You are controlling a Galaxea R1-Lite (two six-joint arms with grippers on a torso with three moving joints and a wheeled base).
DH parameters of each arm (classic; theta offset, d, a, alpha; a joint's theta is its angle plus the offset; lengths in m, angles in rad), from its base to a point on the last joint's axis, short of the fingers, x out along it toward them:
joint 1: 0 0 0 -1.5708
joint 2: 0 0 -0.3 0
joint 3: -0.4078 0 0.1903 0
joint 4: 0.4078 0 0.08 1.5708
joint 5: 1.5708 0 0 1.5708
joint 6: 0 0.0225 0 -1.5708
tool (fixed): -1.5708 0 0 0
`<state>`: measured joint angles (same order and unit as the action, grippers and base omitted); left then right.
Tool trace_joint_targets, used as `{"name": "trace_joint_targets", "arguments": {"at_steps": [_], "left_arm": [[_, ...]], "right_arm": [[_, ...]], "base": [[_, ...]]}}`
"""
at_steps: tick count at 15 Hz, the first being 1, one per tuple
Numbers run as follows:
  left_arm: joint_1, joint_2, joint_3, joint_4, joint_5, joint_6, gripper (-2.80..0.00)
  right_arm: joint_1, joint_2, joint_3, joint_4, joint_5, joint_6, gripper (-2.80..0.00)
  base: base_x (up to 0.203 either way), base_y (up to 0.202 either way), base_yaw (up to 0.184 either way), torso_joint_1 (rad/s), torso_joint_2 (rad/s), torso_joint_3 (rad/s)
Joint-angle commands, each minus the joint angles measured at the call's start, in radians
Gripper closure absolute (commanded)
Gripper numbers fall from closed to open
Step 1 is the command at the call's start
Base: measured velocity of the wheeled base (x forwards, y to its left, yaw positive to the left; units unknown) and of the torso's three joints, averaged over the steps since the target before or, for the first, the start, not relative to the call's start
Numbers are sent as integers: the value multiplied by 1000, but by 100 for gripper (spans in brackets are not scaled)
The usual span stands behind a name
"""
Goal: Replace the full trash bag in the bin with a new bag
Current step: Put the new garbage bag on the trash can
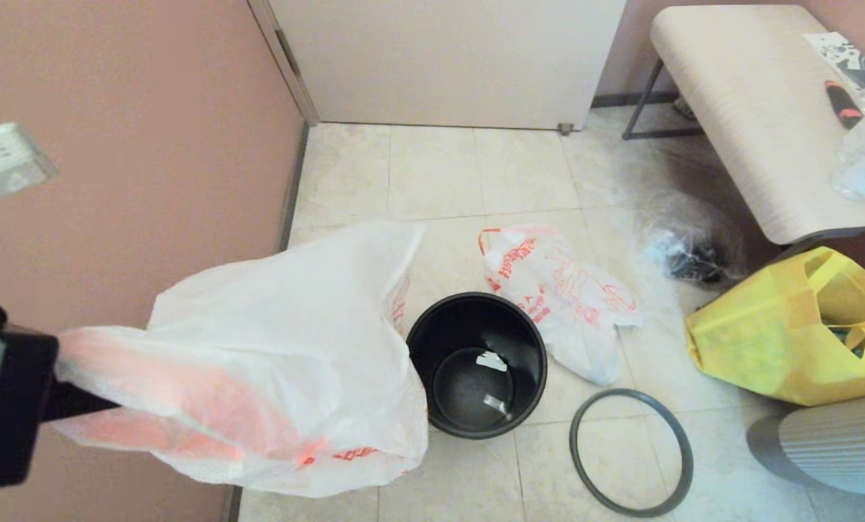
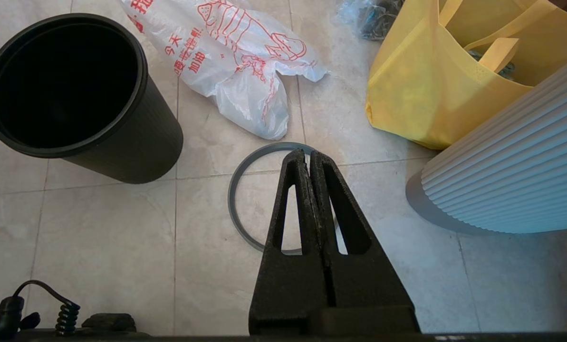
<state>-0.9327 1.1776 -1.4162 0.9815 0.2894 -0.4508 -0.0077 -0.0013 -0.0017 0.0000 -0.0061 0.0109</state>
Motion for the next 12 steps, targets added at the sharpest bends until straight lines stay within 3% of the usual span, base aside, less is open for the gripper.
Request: {"name": "trace_joint_targets", "arguments": {"at_steps": [1,6,8,10,12], "left_arm": [[-23,66,-74,21,-106,-5,0],[-130,125,-144,16,-113,2,0],[-140,164,-145,-14,-114,52,0],[-142,198,-149,-125,-121,92,0],[-162,217,-197,-154,-171,131,0]], "right_arm": [[0,1,0,0,0,0,0],[0,1,0,0,0,0,0],[0,1,0,0,0,0,0],[0,1,0,0,0,0,0],[0,1,0,0,0,0,0]], "base": [[0,0,0,0,0,0],[0,0,0,0,0,0],[0,0,0,0,0,0],[0,0,0,0,0,0],[0,0,0,0,0,0]]}}
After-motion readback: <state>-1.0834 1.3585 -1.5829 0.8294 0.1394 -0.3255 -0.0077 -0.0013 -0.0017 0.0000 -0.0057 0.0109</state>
